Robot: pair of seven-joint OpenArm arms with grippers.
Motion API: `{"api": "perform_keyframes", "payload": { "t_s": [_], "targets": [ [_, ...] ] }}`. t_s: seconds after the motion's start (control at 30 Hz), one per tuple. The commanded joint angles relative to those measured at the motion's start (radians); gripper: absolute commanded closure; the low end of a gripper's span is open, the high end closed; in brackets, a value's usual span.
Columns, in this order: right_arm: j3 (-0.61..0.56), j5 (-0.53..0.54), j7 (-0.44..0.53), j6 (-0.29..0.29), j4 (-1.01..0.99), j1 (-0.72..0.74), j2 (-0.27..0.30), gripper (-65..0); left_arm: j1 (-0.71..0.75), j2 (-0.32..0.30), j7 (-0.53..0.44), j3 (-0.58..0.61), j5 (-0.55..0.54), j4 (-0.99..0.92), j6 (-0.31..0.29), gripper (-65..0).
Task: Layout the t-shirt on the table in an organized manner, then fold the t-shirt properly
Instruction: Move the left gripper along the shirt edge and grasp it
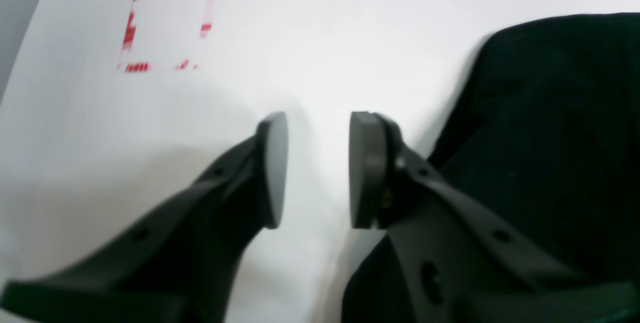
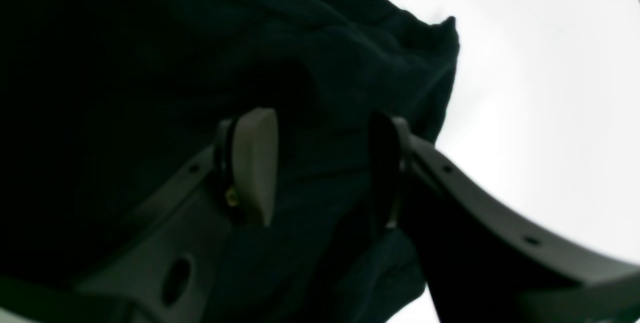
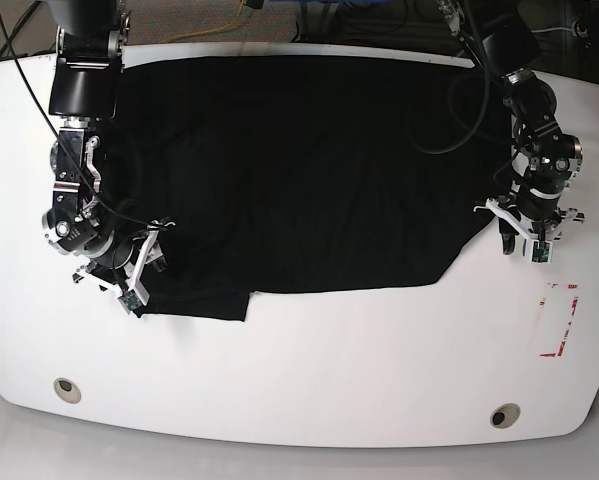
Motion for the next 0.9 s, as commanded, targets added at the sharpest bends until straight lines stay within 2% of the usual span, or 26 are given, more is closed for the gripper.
{"api": "perform_keyframes", "payload": {
  "t_s": [0.0, 0.4, 0.87],
  "targets": [
    [0.006, 0.012, 0.018, 0.000, 0.020, 0.024, 0.016, -27.5, -0.018, -0.007, -0.023, 0.032, -0.012, -0.017, 0.001, -14.8],
    [0.009, 0.012, 0.018, 0.000, 0.020, 0.018, 0.016, -27.5, -0.010, -0.004, -0.016, 0.052, -0.010, -0.068, 0.001, -5.3],
    [0.010, 0.012, 0.018, 0.000, 0.020, 0.018, 0.016, -27.5, 0.085, 0.006, -0.014, 0.161, -0.017, 0.066, -0.006, -4.9]
  ]
}}
